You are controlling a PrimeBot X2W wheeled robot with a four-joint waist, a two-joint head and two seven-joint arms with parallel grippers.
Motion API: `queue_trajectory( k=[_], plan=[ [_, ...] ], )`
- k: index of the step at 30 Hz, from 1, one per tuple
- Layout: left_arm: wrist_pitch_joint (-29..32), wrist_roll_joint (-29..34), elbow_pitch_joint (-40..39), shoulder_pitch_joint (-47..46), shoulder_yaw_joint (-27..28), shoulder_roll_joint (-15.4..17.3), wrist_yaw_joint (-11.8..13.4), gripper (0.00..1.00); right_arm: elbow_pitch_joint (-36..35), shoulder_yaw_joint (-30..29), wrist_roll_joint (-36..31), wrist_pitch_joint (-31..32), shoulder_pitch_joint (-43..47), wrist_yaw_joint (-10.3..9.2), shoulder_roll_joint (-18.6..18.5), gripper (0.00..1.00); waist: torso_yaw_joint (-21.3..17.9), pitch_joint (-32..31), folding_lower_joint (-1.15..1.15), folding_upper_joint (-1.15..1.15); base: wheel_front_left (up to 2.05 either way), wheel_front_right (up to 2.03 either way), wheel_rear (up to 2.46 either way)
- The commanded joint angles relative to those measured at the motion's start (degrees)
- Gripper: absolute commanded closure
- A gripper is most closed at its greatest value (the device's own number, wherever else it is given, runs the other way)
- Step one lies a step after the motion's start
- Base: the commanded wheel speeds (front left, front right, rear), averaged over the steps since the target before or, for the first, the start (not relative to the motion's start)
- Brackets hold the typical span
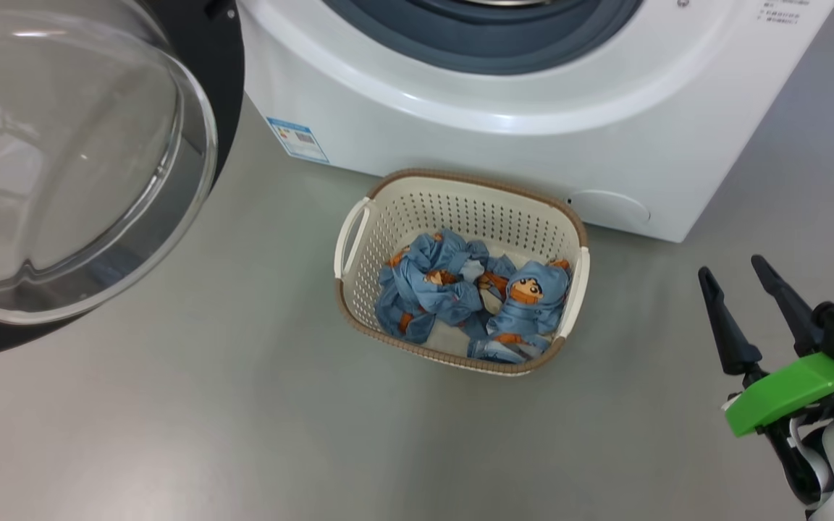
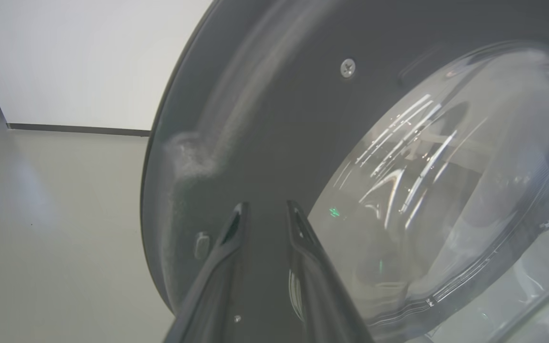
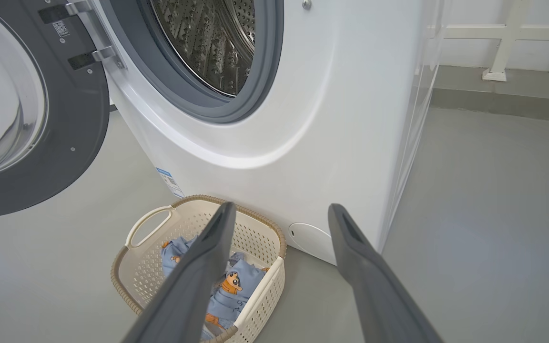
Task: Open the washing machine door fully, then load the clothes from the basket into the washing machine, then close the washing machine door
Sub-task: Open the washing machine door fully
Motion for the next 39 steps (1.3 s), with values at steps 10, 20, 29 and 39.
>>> queue_trajectory(
  k=[10,20,29,39],
  plan=[
    [-0.3,-2.92,-10.81,9.98,-2.99,-0.64,-0.08,0.0,-1.45,0.83,0.64,-0.69,3.54,0.09,0.92,0.0,0.21,-4.85,0.0,0.0,0.0,0.0,0.0],
    [-0.3,-1.9,-21.56,18.46,-6.06,-7.2,-0.08,0.0,-2.22,-0.36,0.69,-0.69,5.18,0.09,1.97,0.0,-1.82,-6.08,0.0,0.0,0.0,0.0,0.0],
    [-0.3,-3.56,-26.61,22.51,-12.0,-8.49,-0.08,0.0,-2.67,-1.36,0.53,-0.69,4.93,0.09,2.32,0.0,-5.13,-5.59,0.0,0.0,0.0,0.0,0.0],
    [-0.3,-6.26,-29.64,23.43,-20.56,-5.72,-0.09,0.0,-3.28,-2.23,0.19,-0.69,4.55,0.09,3.27,0.0,-10.54,-4.92,0.0,0.0,0.0,0.0,0.0]
  ],
)
